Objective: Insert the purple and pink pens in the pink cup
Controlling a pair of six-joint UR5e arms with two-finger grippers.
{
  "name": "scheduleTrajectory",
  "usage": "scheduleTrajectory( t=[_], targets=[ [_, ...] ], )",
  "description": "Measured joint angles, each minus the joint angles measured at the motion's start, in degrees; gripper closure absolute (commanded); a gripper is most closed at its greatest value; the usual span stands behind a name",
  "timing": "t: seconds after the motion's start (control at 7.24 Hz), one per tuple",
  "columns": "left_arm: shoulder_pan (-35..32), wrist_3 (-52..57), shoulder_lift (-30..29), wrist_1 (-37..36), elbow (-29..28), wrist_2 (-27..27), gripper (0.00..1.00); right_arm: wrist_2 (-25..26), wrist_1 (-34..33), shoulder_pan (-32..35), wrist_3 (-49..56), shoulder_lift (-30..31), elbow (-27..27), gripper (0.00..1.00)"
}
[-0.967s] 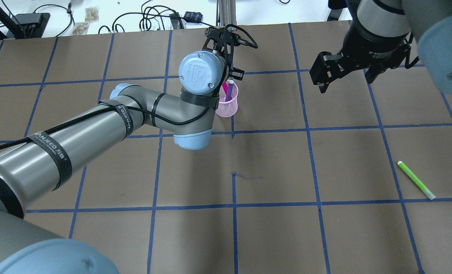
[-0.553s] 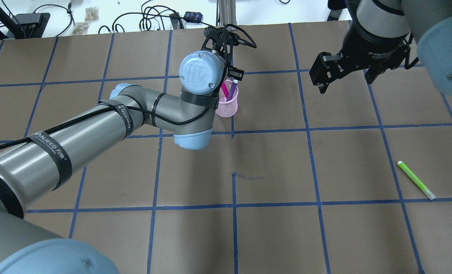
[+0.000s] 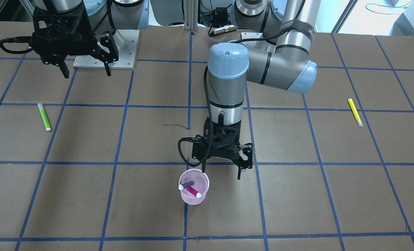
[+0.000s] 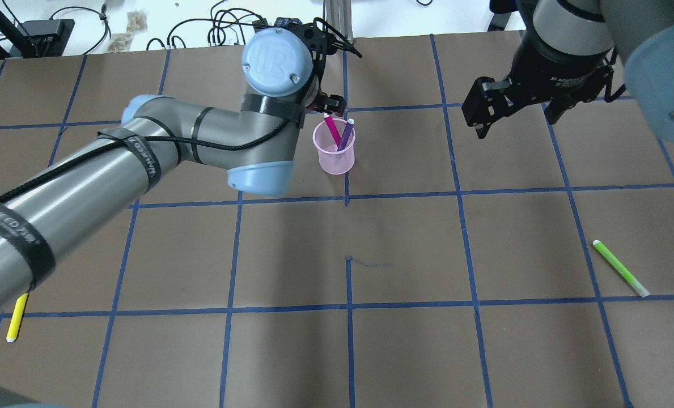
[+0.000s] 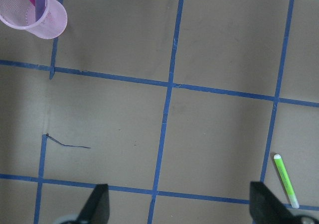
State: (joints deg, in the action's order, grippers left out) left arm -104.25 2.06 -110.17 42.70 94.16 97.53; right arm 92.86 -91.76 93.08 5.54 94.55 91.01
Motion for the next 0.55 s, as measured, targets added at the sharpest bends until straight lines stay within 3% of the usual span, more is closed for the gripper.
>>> scheduleTrajectory(
  t=[0.28,0.55],
  targets=[
    [7.4,0.0,6.0,20.1,-3.3,-4.5,0.00,0.0,0.0,0.0,0.0,0.0,0.0,0.00],
    [12.6,0.0,11.8,33.6,-5.8,-8.5,0.00,0.0,0.0,0.1,-0.1,0.1,0.1,0.00]
  ],
)
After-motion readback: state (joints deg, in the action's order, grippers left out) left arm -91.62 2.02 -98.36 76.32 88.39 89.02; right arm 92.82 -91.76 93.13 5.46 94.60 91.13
